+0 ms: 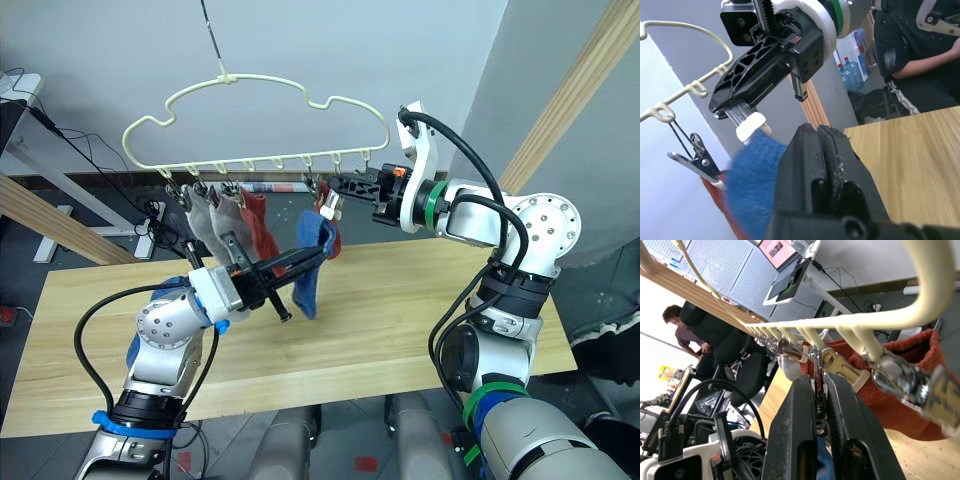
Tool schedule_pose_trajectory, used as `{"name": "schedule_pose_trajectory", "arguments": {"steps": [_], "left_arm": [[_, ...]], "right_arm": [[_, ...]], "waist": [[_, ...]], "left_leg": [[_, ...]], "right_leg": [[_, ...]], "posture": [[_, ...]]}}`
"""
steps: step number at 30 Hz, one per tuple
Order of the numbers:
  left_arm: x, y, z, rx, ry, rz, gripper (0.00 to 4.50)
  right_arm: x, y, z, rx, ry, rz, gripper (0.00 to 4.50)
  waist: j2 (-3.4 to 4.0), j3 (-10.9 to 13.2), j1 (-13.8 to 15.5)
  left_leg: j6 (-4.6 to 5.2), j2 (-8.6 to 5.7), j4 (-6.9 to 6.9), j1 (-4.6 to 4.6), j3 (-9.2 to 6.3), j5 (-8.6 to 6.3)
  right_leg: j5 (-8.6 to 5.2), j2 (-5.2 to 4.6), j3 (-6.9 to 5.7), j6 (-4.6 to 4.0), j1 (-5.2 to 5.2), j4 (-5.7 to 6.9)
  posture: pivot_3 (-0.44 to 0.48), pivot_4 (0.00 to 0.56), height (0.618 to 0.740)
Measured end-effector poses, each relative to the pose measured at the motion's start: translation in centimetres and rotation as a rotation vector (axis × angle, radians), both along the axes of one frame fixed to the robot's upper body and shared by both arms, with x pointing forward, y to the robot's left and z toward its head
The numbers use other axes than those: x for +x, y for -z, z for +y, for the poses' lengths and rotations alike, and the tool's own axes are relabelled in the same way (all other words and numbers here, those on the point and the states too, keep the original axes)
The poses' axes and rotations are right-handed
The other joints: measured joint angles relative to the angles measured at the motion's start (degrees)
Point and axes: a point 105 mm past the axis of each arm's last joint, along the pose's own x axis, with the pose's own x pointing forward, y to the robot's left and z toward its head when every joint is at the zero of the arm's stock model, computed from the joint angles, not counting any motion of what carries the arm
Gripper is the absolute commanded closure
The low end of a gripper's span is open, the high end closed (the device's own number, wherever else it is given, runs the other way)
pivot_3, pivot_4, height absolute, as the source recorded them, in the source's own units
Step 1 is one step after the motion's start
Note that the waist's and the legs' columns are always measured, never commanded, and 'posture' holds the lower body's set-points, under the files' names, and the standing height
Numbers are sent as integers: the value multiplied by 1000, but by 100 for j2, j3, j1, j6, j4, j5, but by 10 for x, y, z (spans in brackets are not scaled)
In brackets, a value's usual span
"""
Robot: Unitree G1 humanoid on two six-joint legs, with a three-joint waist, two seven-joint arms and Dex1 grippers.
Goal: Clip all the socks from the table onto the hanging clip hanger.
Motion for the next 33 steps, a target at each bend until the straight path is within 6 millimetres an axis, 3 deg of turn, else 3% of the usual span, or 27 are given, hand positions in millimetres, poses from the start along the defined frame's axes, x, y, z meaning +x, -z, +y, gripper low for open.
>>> {"name": "schedule_pose_trajectory", "arguments": {"steps": [33], "left_arm": [[10,-4,-9,3,-4,-84,4484]], "right_arm": [[-8,5,9,-56,-38,-11,4474]], "waist": [[0,0,-2]], "left_leg": [[0,0,-1,0,0,0]], "right_leg": [[0,0,0,0,0,0]], "posture": [[-23,350,740]]}}
